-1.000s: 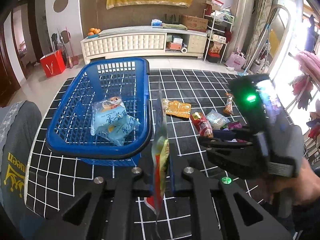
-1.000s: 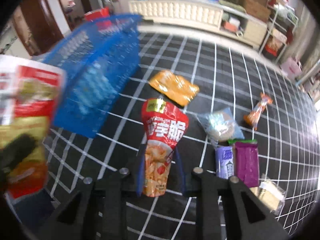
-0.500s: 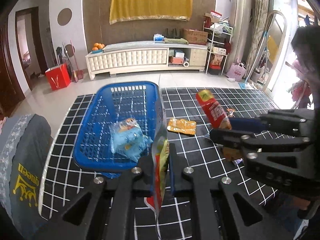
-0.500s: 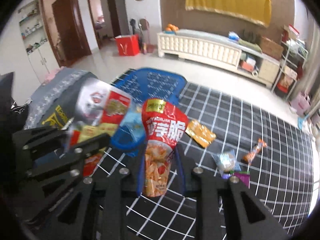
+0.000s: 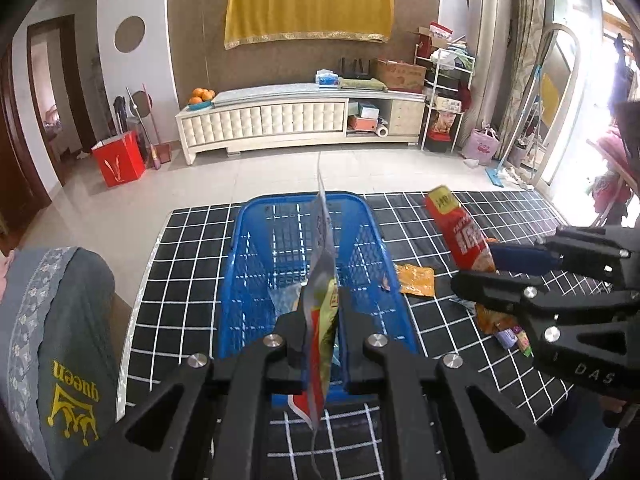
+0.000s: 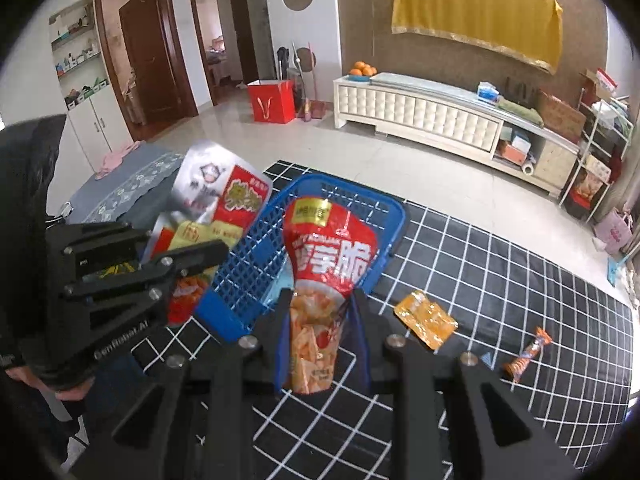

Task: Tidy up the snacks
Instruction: 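Carry both snacks to the basket and open the left tool to drop the pouch, then lower the red chip bag into the basket and open the right tool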

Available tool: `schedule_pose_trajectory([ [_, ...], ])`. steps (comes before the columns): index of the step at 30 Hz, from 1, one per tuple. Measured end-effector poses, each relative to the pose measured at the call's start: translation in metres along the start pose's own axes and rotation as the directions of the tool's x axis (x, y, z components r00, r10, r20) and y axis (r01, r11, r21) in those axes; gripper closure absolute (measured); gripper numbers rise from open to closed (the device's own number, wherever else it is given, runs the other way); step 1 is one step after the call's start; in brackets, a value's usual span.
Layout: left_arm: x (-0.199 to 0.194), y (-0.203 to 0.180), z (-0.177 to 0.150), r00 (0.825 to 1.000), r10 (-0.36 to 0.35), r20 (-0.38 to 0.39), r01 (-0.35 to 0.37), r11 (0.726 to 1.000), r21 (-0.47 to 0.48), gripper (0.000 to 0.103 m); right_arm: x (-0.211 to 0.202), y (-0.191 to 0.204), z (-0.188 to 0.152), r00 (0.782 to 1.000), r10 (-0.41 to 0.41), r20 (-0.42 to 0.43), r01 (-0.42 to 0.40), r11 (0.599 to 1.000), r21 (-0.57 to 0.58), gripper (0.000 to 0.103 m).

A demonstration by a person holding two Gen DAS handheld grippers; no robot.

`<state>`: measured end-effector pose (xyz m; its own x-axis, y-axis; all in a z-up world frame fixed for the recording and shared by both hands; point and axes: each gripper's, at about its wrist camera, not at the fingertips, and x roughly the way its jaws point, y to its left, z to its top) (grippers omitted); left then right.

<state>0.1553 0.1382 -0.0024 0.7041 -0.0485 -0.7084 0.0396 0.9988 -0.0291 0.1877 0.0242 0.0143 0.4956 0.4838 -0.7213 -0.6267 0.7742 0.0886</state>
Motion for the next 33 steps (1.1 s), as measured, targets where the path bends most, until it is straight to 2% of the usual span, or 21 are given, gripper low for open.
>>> schedule_pose_trajectory([
  [3,0.021,0.013,0.009,0.998,-0.043,-0.05,0.043,0.999,0.009,0.093,0.015,-0.004,0.007,1.0,0.0,-0.014,0.0,1.0,0.017,0.071],
  [10,0.08,0.036,0.025,0.989,-0.06,-0.136,0.056,0.998,-0.035,0.093,0.04,-0.006,0.023,0.999,-0.001,-0.033,0.002,0.999,0.032,0.071],
  [17,0.12,0.042,0.043,0.988,-0.033,-0.153,0.033,0.999,0.002,0.092,0.058,-0.016,0.033,0.999,-0.001,-0.044,0.003,0.999,0.049,0.071],
  [19,0.128,0.043,0.049,0.989,-0.026,-0.144,0.03,0.999,0.027,0.066,0.059,-0.017,0.031,0.999,0.002,-0.045,0.001,0.999,0.053,0.071],
  [20,0.13,0.044,0.051,0.99,-0.015,-0.143,0.019,0.999,0.026,0.047,0.058,-0.018,0.031,0.999,0.003,-0.045,-0.001,0.999,0.052,0.071],
  [21,0.129,0.046,0.053,0.991,-0.008,-0.134,0.011,1.0,0.02,0.043,0.058,-0.019,0.03,0.999,0.003,-0.045,-0.001,0.999,0.051,0.071],
  [33,0.102,0.058,0.043,0.993,0.003,-0.119,-0.005,1.0,-0.013,0.043,0.039,-0.021,0.038,1.0,0.013,-0.025,-0.011,0.997,0.071,0.071],
])
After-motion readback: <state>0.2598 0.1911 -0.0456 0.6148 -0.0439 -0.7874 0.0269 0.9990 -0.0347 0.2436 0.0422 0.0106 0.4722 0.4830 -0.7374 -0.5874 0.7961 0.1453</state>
